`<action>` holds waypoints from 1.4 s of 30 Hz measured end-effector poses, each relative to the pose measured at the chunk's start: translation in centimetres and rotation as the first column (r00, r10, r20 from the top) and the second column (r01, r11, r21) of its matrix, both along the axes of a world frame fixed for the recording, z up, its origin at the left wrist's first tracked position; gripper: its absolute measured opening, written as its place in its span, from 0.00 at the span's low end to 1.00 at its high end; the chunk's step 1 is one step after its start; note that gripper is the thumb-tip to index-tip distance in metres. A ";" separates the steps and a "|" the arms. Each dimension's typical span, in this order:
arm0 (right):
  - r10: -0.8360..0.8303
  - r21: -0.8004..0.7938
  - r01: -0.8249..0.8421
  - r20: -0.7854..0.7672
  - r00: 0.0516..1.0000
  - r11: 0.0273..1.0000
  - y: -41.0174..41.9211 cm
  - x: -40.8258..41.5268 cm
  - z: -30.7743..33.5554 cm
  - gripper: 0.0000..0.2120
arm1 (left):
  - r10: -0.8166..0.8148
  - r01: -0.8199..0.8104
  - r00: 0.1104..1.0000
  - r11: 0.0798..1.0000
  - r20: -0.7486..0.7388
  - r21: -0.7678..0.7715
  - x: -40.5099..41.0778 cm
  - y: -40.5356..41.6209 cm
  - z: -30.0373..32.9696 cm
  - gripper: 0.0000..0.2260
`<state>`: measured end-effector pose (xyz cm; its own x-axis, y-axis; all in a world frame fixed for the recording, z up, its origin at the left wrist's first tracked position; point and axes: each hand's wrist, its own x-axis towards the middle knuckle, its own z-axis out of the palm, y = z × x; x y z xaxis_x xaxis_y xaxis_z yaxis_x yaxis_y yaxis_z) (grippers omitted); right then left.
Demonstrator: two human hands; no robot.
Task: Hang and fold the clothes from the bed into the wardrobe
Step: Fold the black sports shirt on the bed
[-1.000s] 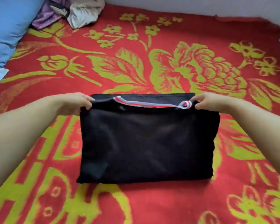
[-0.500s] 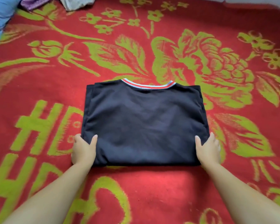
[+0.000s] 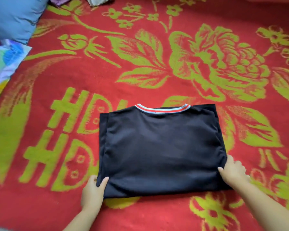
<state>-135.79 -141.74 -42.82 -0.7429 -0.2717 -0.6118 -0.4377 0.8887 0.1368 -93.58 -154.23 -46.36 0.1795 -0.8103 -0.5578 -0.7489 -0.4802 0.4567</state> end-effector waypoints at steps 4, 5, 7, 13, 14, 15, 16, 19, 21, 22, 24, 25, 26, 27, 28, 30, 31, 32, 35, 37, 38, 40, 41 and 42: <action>0.389 -0.325 -0.412 -0.136 0.911 0.851 -10.2 7.2 2.6 0.24 | 0.067 -0.066 0.996 0.997 -0.052 0.026 0.7 0.1 0.4 0.09; 0.467 -0.407 -0.450 -0.064 0.882 0.795 -13.3 9.9 3.0 0.21 | 0.073 -0.071 0.995 0.997 -0.068 0.032 0.6 0.2 0.5 0.08; 0.569 -0.494 -0.460 0.090 0.817 0.738 -19.5 16.4 2.9 0.18 | 0.088 -0.083 0.992 0.995 -0.086 0.060 0.9 0.4 0.8 0.08; 0.443 -0.246 -0.394 0.196 0.875 0.886 -31.2 29.7 -0.3 0.44 | 0.015 0.002 0.990 0.993 -0.144 0.122 1.6 1.3 1.3 0.11; 0.438 -0.166 -0.413 0.163 0.884 0.896 -32.2 30.4 -1.0 0.46 | -0.003 0.021 0.987 0.993 -0.161 0.113 1.7 1.2 1.3 0.12; 0.453 -0.107 -0.442 0.123 0.883 0.891 -32.7 30.4 -1.4 0.46 | -0.025 0.044 0.984 0.994 -0.179 0.101 1.6 1.1 1.5 0.12; 0.479 -0.074 -0.474 0.096 0.873 0.878 -33.5 30.9 -2.0 0.45 | -0.038 0.058 0.980 0.994 -0.196 0.096 1.9 0.8 1.4 0.14; 0.513 -0.037 -0.511 0.068 0.856 0.859 -34.2 31.0 -3.0 0.35 | -0.112 0.138 0.969 0.985 -0.220 0.107 2.1 0.6 1.8 0.19; 0.527 -0.049 -0.525 0.096 0.844 0.850 -34.0 30.7 -3.2 0.31 | -0.164 0.194 0.955 0.975 -0.245 0.105 1.7 1.0 2.3 0.23; 0.541 -0.093 -0.533 0.110 0.834 0.841 -33.8 30.4 -3.3 0.30 | -0.206 0.237 0.944 0.967 -0.258 0.095 1.4 1.3 2.6 0.25; 0.558 -0.229 -0.521 0.144 0.817 0.822 -33.6 29.3 -2.6 0.18 | -0.313 0.336 0.911 0.941 -0.267 0.044 0.0 1.5 3.8 0.28; 0.559 -0.288 -0.503 0.165 0.812 0.815 -33.6 28.3 -1.8 0.09 | -0.345 0.362 0.896 0.932 -0.279 0.009 -0.9 1.7 4.4 0.29; 0.558 -0.334 -0.482 0.187 0.808 0.810 -33.6 27.4 -0.7 0.04 | -0.353 0.365 0.884 0.931 -0.306 -0.020 -1.9 1.9 4.9 0.30; 0.540 -0.358 -0.455 0.189 0.820 0.815 -33.3 25.9 0.4 0.06 | -0.349 0.359 0.872 0.933 -0.343 -0.038 -3.3 2.2 5.6 0.31; 0.504 -0.382 -0.407 0.198 0.841 0.830 -33.1 24.4 1.3 0.07 | -0.340 0.344 0.860 0.937 -0.380 -0.059 -4.7 2.6 6.2 0.32; 0.399 -0.431 -0.280 0.215 0.891 0.858 -32.2 19.7 3.5 0.09 | -0.368 0.364 0.816 0.926 -0.446 -0.099 -8.3 3.6 7.6 0.33; 0.362 -0.450 -0.236 0.219 0.906 0.861 -31.2 16.8 4.7 0.10 | -0.401 0.387 0.784 0.913 -0.474 -0.133 -10.4 4.3 8.3 0.33; 0.331 -0.460 -0.199 0.224 0.917 0.865 -30.1 14.0 5.8 0.09 | -0.446 0.416 0.748 0.892 -0.491 -0.177 -12.3 5.0 8.9 0.33; 0.225 -0.458 -0.121 0.179 0.958 0.881 -25.0 4.2 8.6 0.05 | -0.562 0.528 0.641 0.817 -0.523 -0.230 -19.3 7.8 10.5 0.32; 0.155 -0.470 -0.070 0.146 0.977 0.880 -21.6 -1.2 9.1 0.06 | -0.597 0.616 0.572 0.765 -0.562 -0.187 -23.4 9.4 11.1 0.33; 0.134 -0.494 -0.044 0.148 0.980 0.868 -20.3 -3.2 8.7 0.09 | -0.621 0.669 0.528 0.724 -0.579 -0.167 -24.9 9.7 11.1 0.34; 0.088 -0.541 -0.001 0.136 0.987 0.841 -17.2 -6.5 7.5 0.23 | -0.724 0.785 0.414 0.591 -0.552 -0.187 -27.3 11.0 10.7 0.36; 0.100 -0.548 -0.020 0.117 0.988 0.837 -15.7 -7.2 6.7 0.30 | -0.802 0.812 0.377 0.527 -0.463 -0.251 -27.5 11.4 10.0 0.34; 0.148 -0.552 -0.081 0.078 0.986 0.830 -13.5 -7.4 5.8 0.33 | -0.873 0.815 0.361 0.466 -0.327 -0.345 -27.2 11.8 9.2 0.32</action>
<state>-143.19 -155.22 -36.99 -0.6208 -0.6642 -0.4164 -0.5232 0.7466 -0.4109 -120.76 -142.40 -37.20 -0.8486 -0.4551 -0.2697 -0.4542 0.3656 0.8124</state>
